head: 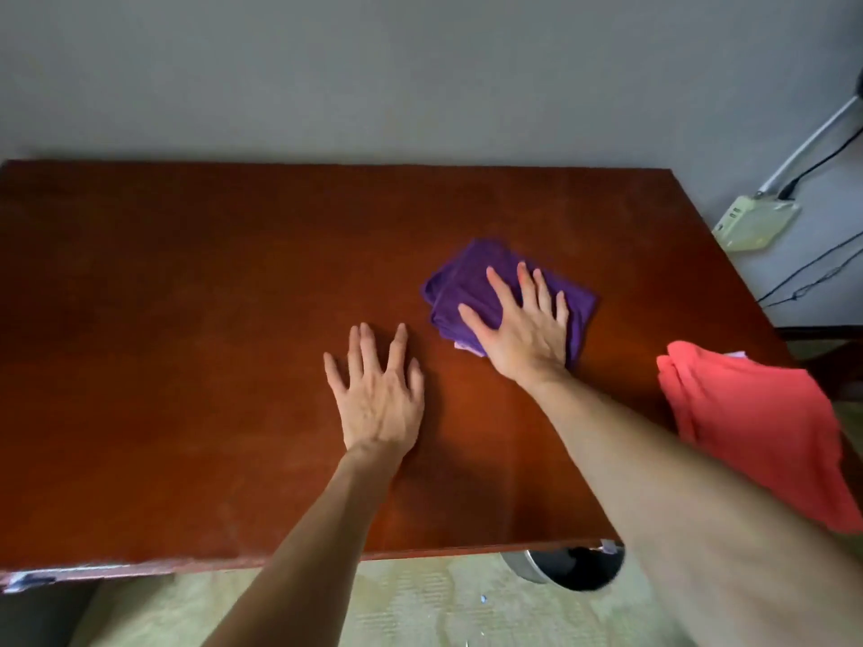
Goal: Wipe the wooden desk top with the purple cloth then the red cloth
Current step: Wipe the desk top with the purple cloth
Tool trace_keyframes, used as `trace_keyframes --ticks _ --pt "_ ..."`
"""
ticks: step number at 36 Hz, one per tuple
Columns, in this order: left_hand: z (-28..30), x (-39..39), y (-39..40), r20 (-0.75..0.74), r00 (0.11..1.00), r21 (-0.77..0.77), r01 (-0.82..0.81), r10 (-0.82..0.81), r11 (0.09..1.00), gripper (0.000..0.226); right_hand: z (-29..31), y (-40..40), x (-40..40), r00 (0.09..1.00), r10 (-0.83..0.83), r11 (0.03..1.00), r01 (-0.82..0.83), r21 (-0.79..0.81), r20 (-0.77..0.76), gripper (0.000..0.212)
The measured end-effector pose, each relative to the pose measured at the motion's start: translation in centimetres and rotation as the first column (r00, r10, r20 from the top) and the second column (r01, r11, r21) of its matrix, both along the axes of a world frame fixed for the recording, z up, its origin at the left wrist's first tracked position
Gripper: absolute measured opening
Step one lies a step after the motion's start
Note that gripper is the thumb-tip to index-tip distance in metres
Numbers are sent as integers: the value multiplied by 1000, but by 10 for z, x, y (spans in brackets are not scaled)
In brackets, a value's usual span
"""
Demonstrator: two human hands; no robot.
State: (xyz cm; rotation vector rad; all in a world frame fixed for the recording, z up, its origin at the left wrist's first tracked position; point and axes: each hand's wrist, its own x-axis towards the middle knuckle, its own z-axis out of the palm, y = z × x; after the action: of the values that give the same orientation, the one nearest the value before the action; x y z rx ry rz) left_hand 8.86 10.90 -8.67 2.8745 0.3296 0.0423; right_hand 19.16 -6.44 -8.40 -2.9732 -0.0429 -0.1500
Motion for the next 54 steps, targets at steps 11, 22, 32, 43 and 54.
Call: trace_keyframes --ticks 11,22,32,43,54 --pt "-9 2 -19 25 993 76 -120 118 990 60 16 -19 187 987 110 994 -110 1 -120 83" --pt "-5 0 -19 58 990 47 -129 126 991 57 21 -32 206 974 175 985 -173 25 -144 80" --pt "6 -4 -21 36 992 -2 -118 118 993 56 5 -76 -16 997 73 997 -73 24 14 77" --pt "8 -1 -25 88 992 -3 88 -88 996 59 -2 -89 -136 993 112 993 -114 28 45 77" --pt "1 50 -79 121 980 -36 165 -159 986 53 3 -105 57 999 22 1000 -22 15 -47 84"
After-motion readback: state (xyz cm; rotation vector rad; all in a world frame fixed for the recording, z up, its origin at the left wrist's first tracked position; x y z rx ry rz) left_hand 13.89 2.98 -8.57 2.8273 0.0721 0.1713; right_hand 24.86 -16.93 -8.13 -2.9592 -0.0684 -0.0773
